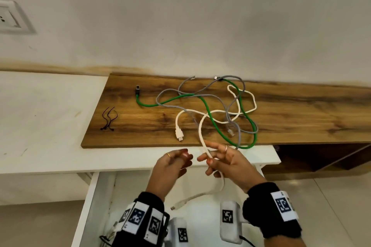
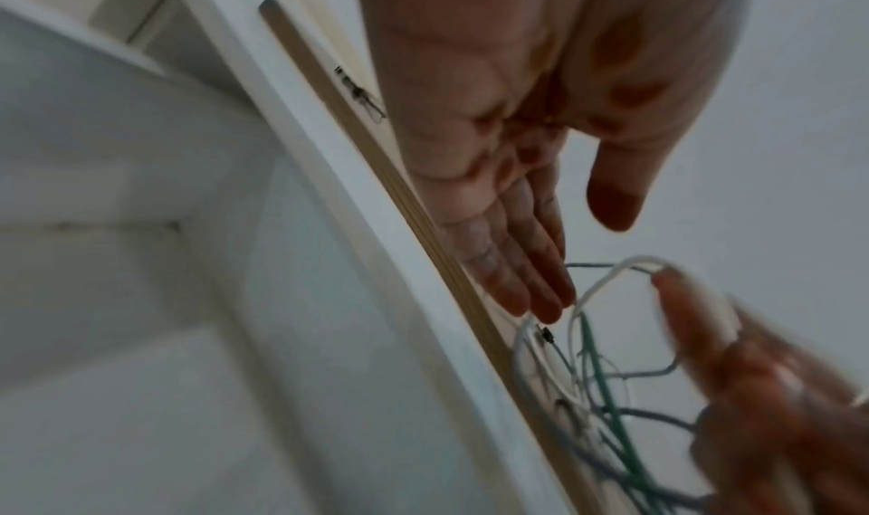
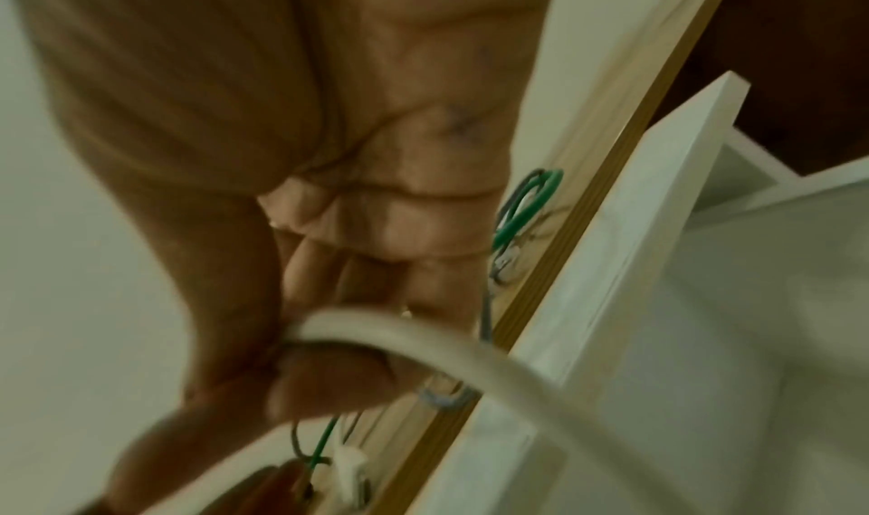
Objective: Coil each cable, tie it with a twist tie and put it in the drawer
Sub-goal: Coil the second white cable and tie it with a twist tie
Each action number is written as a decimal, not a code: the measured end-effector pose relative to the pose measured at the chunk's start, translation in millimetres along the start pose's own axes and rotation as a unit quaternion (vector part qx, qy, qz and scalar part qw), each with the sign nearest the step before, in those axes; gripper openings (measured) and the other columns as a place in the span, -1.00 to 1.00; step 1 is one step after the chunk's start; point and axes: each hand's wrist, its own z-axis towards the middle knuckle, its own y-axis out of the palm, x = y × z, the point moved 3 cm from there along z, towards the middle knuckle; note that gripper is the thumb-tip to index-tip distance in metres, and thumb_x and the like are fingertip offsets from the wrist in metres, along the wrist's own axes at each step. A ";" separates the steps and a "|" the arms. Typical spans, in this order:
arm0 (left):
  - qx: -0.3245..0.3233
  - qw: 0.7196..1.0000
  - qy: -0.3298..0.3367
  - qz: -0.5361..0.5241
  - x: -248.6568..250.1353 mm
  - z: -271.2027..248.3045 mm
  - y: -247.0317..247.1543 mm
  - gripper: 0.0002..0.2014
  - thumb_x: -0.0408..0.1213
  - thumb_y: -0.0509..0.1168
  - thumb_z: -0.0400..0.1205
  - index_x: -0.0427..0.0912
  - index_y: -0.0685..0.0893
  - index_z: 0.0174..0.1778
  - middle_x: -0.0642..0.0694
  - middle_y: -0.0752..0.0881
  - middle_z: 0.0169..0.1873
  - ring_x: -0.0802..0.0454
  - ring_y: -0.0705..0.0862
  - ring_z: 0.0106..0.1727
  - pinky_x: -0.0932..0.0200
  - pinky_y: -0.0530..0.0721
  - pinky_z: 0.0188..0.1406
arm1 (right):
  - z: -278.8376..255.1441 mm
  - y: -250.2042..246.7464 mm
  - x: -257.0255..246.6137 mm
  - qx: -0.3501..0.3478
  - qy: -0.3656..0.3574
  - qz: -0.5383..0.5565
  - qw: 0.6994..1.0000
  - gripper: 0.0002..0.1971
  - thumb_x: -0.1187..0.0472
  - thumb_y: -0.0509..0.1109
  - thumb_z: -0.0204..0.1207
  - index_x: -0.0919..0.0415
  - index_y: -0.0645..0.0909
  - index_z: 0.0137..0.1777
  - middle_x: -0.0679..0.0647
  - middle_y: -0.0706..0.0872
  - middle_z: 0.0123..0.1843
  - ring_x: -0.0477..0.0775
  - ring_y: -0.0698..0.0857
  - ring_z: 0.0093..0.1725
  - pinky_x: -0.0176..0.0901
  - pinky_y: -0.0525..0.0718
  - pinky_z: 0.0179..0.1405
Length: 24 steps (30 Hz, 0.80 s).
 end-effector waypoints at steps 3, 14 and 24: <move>-0.017 0.989 -0.033 -0.145 5.6 -1.0 9.8 -0.71 -0.18 0.26 0.65 -0.31 0.70 0.12 -0.19 0.81 0.03 -0.05 0.76 0.09 0.06 0.67 0.17 | -6.0 7.5 9.1 -0.100 0.009 -0.060 0.993 -0.50 0.55 0.28 0.55 -0.05 0.55 0.29 0.01 0.82 -0.09 -0.09 0.71 -0.21 -0.27 0.61 -0.14; -0.009 0.985 -0.048 -0.165 1.7 -2.0 30.4 -0.78 -0.40 0.11 0.74 -0.24 0.61 0.21 -0.12 0.83 -0.06 -0.02 0.80 0.01 0.13 0.66 0.04 | 7.0 -32.7 -0.5 0.307 0.035 -0.370 0.876 -0.12 -0.29 0.56 0.18 0.06 0.38 0.46 0.08 0.37 0.40 0.05 0.57 0.23 -0.06 0.62 0.08; -0.018 0.972 -0.045 -0.229 8.6 -2.8 28.4 -0.80 -0.43 0.09 0.74 -0.31 0.60 0.13 -0.14 0.82 -0.17 -0.02 0.81 -0.10 0.09 0.70 0.10 | 36.7 -9.0 33.1 0.231 0.164 -0.485 0.827 -0.07 -0.25 0.43 0.39 0.19 0.09 0.61 0.09 0.19 0.63 0.24 0.59 0.33 0.03 0.60 0.15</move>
